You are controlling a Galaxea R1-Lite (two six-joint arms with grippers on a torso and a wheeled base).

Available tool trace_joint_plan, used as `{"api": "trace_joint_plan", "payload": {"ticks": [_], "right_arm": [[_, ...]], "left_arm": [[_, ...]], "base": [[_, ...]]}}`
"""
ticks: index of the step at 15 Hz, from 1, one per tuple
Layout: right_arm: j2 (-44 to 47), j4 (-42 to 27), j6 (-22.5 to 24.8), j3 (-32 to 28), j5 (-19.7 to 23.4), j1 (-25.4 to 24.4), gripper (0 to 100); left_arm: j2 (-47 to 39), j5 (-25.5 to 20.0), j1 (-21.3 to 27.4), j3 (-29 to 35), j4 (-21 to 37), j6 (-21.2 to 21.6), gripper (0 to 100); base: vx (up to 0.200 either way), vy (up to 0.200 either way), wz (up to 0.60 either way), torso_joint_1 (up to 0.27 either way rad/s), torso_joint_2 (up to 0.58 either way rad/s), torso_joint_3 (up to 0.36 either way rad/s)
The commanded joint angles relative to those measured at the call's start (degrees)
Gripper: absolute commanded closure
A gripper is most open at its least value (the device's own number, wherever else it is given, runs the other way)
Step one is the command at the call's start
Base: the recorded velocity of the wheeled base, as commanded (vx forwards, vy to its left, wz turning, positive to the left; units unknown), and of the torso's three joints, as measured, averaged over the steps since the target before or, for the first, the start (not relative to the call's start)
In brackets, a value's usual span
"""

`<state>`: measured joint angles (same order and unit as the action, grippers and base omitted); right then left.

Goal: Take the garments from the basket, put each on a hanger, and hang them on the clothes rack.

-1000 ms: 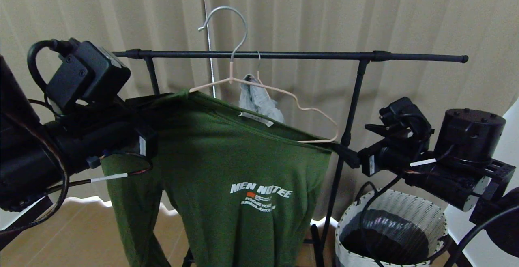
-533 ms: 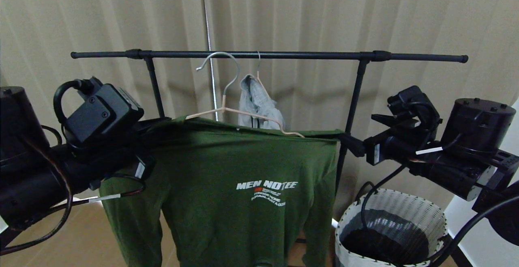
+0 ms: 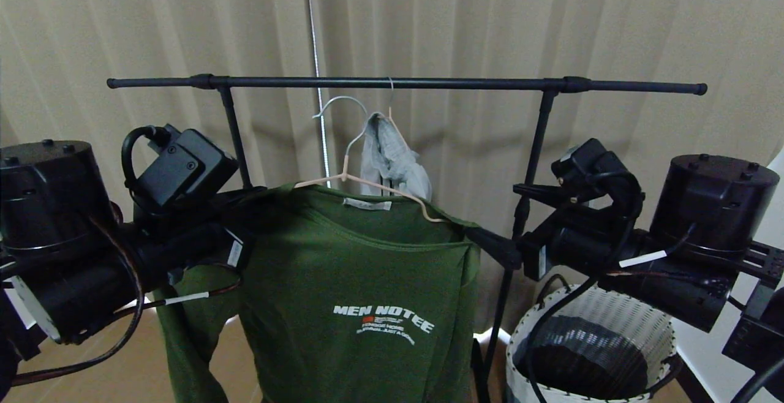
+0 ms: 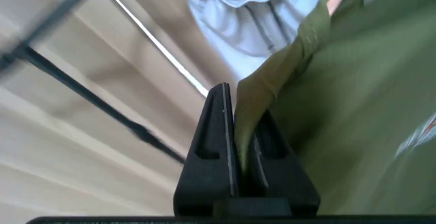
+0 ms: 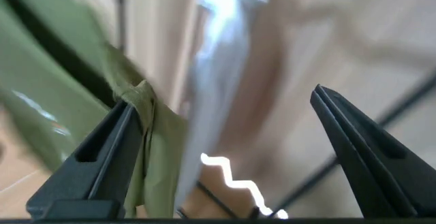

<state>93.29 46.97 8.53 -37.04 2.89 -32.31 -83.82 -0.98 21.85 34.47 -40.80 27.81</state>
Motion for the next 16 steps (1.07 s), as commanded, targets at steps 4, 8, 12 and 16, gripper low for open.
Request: {"api": "trace_joint_plan", "payload": {"ticks": [4,8,12,16], "right_arm": [[0.1,0.1,0.0,-0.9,1.7,-5.7,0],[-0.1,0.1,2.4,-0.8,1.8,-6.4,0],[2.7,0.3,2.9,-4.5,1.5,-6.3,0],[7.4,0.2,4.2,-9.0,1.1,-6.0,0]], "left_arm": [[-0.7,1.2,1.4,0.2,-2.5,-0.6,100],[-2.7,6.4,1.5,-0.5,-7.5,-0.6,100],[-3.0,6.2,3.2,-1.3,-8.0,-1.3,100],[-2.6,6.4,5.6,-2.2,-8.1,-2.9,100]], "base": [[0.000,0.000,0.00,0.000,0.00,0.000],[0.000,0.000,0.00,0.000,0.00,0.000],[0.000,0.000,0.00,0.000,0.00,0.000],[0.000,0.000,0.00,0.000,0.00,0.000]]}}
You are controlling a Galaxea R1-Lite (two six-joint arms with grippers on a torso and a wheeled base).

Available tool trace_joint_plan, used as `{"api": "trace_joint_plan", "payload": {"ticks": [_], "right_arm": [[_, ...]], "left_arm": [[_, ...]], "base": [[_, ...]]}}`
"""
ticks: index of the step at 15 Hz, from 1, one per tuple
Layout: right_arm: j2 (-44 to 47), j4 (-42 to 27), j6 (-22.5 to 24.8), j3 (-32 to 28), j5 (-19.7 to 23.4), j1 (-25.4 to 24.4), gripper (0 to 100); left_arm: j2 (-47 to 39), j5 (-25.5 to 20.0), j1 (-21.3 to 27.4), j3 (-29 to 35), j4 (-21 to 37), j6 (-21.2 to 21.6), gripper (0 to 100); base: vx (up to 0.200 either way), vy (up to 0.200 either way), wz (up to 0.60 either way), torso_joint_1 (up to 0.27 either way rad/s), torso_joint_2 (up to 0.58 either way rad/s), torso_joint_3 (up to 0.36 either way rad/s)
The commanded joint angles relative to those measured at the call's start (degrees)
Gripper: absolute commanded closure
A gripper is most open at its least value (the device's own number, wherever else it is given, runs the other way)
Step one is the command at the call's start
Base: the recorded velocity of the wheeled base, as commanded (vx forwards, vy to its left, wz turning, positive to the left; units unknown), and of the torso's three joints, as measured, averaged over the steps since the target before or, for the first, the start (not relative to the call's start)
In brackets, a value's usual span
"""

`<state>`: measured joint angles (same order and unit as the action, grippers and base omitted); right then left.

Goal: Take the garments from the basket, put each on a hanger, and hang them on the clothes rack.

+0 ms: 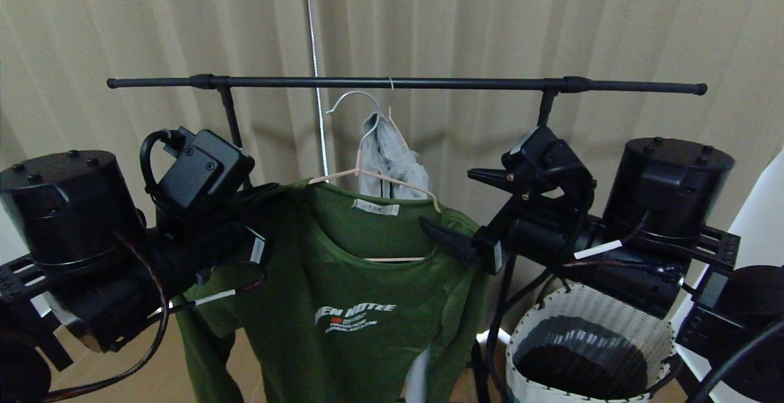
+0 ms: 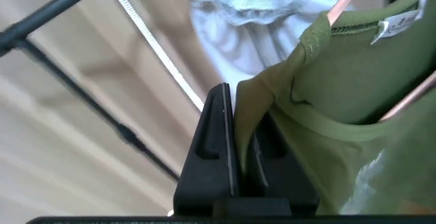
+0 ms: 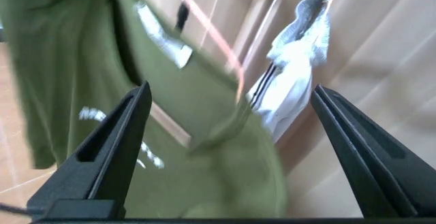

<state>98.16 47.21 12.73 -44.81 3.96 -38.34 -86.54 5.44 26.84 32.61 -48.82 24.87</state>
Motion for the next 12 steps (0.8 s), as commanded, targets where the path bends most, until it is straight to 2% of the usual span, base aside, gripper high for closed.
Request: {"api": "trace_joint_plan", "payload": {"ticks": [1,5,11,12], "right_arm": [[3.4,0.0,0.9,-2.3,-0.1,0.0,0],[5.6,0.1,1.8,-4.5,-0.2,2.0,0],[5.6,0.4,1.8,-4.3,-0.1,2.2,0],[5.6,0.4,1.8,-4.2,-0.2,2.2,100]], "left_arm": [[0.3,0.0,1.2,-0.8,-0.5,0.0,100],[0.3,0.0,2.2,-3.1,-4.8,0.4,100],[0.8,-0.3,4.1,-4.4,-5.7,0.5,100],[0.8,-0.3,4.1,-4.4,-5.7,0.4,100]], "base": [[0.000,0.000,0.00,0.000,0.00,0.000],[0.000,0.000,0.00,0.000,0.00,0.000],[0.000,0.000,0.00,0.000,0.00,0.000],[0.000,0.000,0.00,0.000,0.00,0.000]]}}
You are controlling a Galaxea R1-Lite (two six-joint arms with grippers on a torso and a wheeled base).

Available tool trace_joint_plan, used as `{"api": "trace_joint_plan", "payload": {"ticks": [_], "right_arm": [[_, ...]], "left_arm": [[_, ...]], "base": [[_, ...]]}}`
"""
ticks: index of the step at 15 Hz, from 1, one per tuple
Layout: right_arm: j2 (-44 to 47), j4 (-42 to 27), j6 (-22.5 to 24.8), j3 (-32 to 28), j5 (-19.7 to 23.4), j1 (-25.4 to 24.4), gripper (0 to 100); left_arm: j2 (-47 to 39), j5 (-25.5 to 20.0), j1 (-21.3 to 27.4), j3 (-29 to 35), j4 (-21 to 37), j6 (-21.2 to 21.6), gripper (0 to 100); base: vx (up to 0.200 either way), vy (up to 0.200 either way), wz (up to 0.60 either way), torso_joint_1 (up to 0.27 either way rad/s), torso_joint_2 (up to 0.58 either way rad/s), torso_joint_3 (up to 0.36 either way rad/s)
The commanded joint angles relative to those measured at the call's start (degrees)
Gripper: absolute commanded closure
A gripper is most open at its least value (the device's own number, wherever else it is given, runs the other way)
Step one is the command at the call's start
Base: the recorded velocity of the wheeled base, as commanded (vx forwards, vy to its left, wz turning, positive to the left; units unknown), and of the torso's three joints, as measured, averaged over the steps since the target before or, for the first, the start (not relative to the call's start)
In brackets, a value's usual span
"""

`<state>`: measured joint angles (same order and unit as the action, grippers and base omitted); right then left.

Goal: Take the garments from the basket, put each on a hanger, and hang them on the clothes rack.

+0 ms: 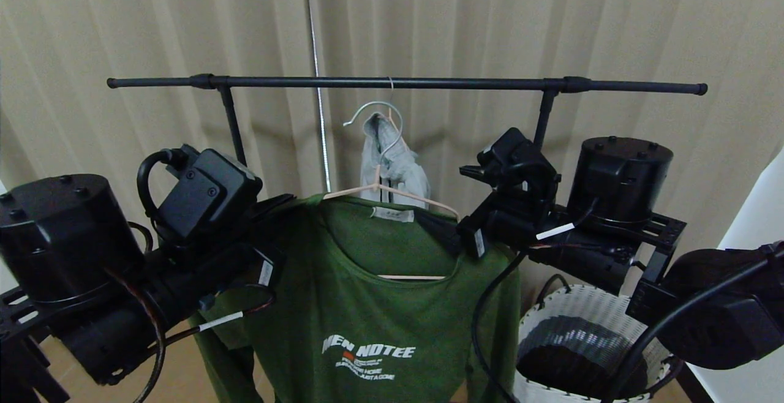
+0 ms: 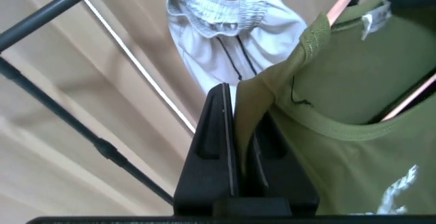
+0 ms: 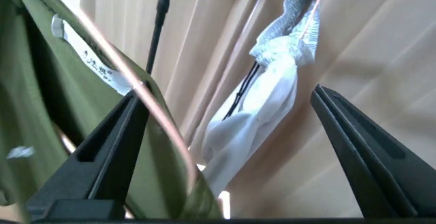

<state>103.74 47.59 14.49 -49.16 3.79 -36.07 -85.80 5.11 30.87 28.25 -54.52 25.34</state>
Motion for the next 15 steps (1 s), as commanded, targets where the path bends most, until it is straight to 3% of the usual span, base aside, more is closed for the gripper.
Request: {"api": "trace_joint_plan", "payload": {"ticks": [1,12,13,15], "right_arm": [[0.0,0.0,0.0,0.1,0.0,-0.1,100],[-0.6,1.8,-0.3,0.3,0.2,-0.1,100],[-0.6,1.8,-0.3,0.3,0.2,-0.1,100],[-0.8,2.8,-0.3,0.7,0.2,-0.1,100]], "left_arm": [[0.1,0.0,0.1,0.0,-0.1,0.0,100],[0.1,-0.1,0.1,0.1,-0.1,-0.6,100],[0.1,-0.1,0.1,0.1,-0.1,-0.6,0],[0.2,-0.2,0.1,-0.1,0.0,-0.6,0]], "base": [[0.000,0.000,0.00,0.000,0.00,0.000],[0.000,0.000,0.00,0.000,0.00,0.000],[0.000,0.000,0.00,0.000,0.00,0.000],[0.000,0.000,0.00,0.000,0.00,0.000]]}}
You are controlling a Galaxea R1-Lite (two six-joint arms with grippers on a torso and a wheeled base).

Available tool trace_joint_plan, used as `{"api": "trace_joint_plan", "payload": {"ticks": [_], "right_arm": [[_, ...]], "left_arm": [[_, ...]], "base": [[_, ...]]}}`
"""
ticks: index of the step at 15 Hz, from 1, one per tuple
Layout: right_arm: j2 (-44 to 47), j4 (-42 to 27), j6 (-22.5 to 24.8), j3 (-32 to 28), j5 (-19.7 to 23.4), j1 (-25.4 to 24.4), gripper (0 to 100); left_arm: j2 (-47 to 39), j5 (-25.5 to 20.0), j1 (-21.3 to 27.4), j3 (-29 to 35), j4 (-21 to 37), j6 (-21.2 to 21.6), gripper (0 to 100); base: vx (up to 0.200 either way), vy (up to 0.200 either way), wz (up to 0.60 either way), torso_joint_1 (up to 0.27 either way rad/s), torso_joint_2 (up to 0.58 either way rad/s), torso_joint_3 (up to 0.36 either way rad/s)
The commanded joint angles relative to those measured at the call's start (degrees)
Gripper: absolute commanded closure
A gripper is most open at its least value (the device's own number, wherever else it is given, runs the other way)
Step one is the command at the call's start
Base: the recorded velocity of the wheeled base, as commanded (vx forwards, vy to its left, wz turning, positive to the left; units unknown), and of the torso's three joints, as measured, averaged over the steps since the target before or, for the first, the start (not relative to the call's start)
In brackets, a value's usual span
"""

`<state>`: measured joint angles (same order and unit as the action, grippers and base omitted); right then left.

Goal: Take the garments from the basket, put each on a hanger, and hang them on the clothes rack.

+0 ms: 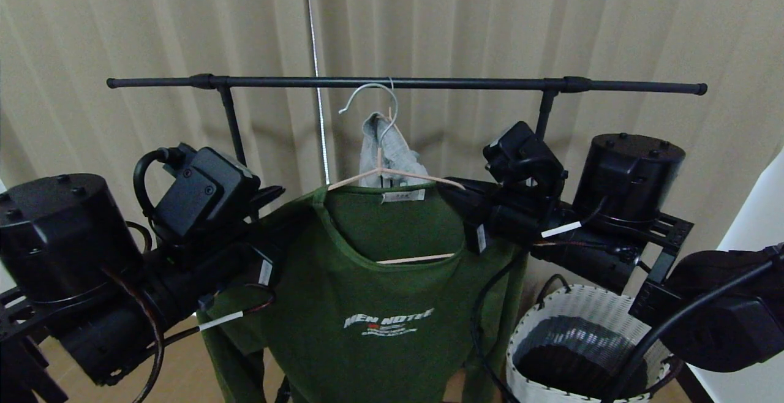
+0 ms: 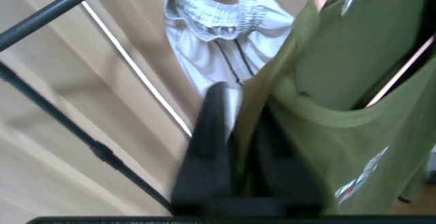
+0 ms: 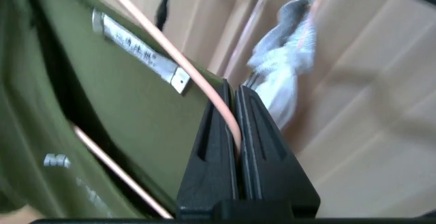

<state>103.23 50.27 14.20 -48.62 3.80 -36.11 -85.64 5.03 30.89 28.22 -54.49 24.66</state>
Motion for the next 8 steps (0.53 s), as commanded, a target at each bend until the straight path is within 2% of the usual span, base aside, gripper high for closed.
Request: {"api": "trace_joint_plan", "payload": {"ticks": [1,4,8], "right_arm": [[-0.9,0.2,0.0,0.5,0.2,0.0,100],[-2.9,0.2,-0.1,2.4,0.1,0.6,100],[-6.9,0.2,-0.1,6.0,-2.0,3.3,100]], "left_arm": [[0.2,0.0,0.0,-0.3,0.0,0.0,0],[2.0,-0.1,0.0,-2.7,0.0,-0.1,0],[5.3,-3.2,-0.3,-7.0,0.0,-5.4,0]], "base": [[0.000,0.000,0.00,0.000,0.00,0.000],[0.000,0.000,0.00,0.000,0.00,0.000],[0.000,0.000,0.00,0.000,0.00,0.000]]}}
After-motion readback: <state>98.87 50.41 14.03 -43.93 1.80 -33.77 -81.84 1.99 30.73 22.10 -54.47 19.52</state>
